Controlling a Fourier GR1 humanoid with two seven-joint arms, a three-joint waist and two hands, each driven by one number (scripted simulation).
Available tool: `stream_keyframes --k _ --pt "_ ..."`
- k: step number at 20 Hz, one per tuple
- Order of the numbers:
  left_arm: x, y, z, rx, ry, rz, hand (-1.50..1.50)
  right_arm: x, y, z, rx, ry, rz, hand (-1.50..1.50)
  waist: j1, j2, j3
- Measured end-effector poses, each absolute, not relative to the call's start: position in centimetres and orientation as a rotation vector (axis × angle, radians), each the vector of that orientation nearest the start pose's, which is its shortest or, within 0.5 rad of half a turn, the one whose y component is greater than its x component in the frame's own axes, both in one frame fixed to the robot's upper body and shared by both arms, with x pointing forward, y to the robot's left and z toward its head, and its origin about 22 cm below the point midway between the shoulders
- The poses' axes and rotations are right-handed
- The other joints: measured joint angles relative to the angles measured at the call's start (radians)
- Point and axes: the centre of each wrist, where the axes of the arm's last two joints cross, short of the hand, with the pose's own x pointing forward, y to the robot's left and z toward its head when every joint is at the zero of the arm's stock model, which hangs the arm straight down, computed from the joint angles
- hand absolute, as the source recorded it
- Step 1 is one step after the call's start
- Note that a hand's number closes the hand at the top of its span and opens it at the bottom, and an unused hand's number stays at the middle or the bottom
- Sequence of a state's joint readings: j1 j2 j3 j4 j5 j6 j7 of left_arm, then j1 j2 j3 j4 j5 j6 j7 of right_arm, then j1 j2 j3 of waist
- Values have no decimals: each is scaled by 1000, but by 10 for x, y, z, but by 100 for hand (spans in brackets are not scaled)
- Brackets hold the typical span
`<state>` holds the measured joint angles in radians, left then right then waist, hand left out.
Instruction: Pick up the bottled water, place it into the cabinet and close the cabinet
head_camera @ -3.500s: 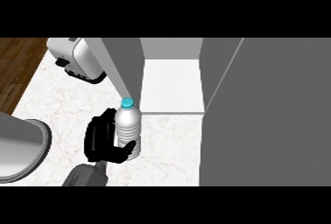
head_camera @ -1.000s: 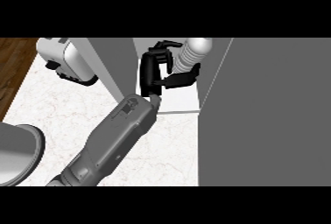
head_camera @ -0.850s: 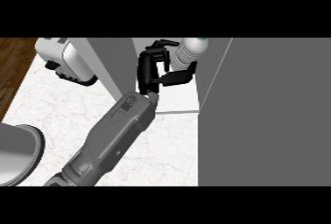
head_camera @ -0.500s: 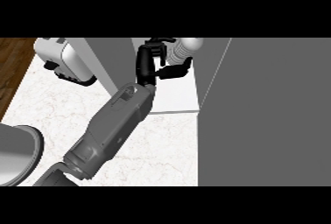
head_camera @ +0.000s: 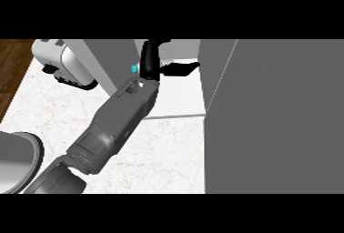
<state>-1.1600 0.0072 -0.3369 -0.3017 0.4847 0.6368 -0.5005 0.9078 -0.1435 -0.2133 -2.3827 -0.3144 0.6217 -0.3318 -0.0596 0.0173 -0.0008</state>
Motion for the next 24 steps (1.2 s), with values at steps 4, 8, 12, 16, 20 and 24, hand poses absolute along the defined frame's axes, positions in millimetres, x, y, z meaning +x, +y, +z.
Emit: stream_keyframes --k 4,8,12,16,20,24 --pt "435 67 71 291 -1849 -58 -150 32 -311 102 171 -1883 249 -150 -2 1 0" --pt "437 67 77 233 -1883 -37 -150 30 -312 102 174 -1882 247 -150 2 -2 0" --pt "438 65 85 115 -1926 1 -150 30 -313 102 170 -1888 247 -150 12 -6 -1" --pt "434 61 86 -21 -1944 10 -150 30 -313 102 172 -1890 243 -150 26 -13 0" --pt "426 58 82 -105 -1939 10 -150 30 -314 103 167 -1876 250 -150 35 -18 0" --pt "413 52 80 -167 -1929 5 -150 30 -313 103 172 -1862 249 -150 48 -22 0"
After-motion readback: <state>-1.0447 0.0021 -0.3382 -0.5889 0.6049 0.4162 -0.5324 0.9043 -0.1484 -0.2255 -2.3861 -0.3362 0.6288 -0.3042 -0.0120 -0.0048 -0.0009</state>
